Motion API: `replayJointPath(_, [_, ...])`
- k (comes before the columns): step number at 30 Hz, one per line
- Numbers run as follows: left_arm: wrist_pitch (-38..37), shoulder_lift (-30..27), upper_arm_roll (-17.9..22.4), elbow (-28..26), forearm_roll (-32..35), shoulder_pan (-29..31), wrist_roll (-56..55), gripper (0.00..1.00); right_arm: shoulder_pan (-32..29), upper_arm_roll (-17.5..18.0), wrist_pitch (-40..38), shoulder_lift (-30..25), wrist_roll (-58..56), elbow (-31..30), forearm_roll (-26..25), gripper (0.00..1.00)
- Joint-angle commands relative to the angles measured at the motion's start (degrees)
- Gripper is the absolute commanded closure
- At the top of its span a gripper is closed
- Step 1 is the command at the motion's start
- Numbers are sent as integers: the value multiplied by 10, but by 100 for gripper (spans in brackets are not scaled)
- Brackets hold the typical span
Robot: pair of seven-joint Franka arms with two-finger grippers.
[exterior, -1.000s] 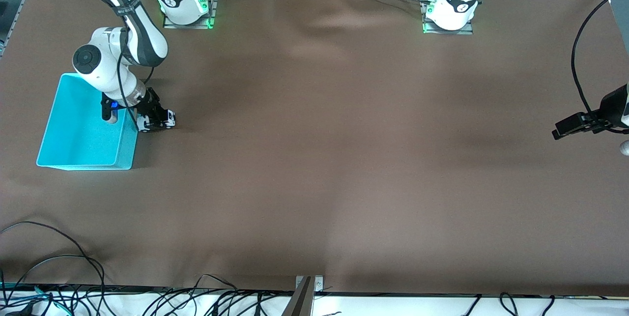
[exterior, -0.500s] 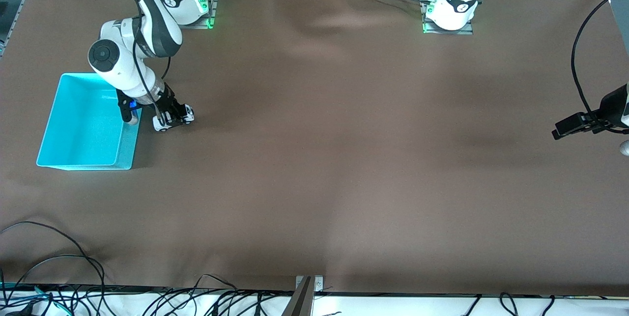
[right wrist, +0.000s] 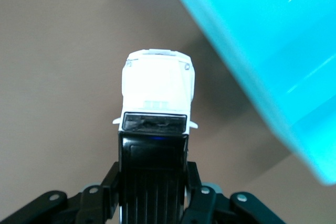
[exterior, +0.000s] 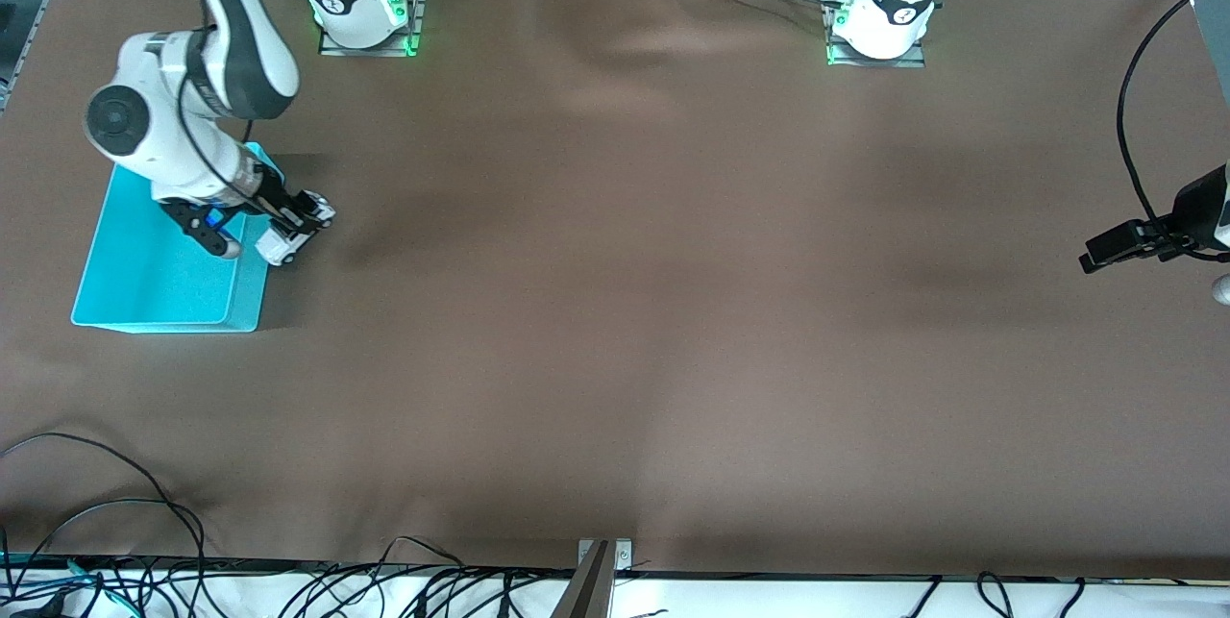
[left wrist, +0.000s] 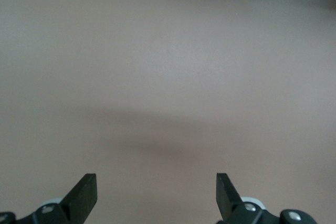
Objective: Wind and store white jeep toy
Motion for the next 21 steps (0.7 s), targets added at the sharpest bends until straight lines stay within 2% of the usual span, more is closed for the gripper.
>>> replayJointPath(1, [-11,3,0,10,-16,-1,9,0,-1,-62,-36,-14,-140,4,-13,100])
replayJointPath(6, [-11,3,0,10,-16,-1,9,0,-2,-111,-43,-17,-240,4,-22,100])
replayJointPath(11, [-11,5,0,10,-16,-1,9,0,-3,-150,-44,-15,-303,5,-63,100])
replayJointPath(21, [-11,6,0,10,-16,-1,9,0,-10,-190,-36,12,-351,4,-112,100])
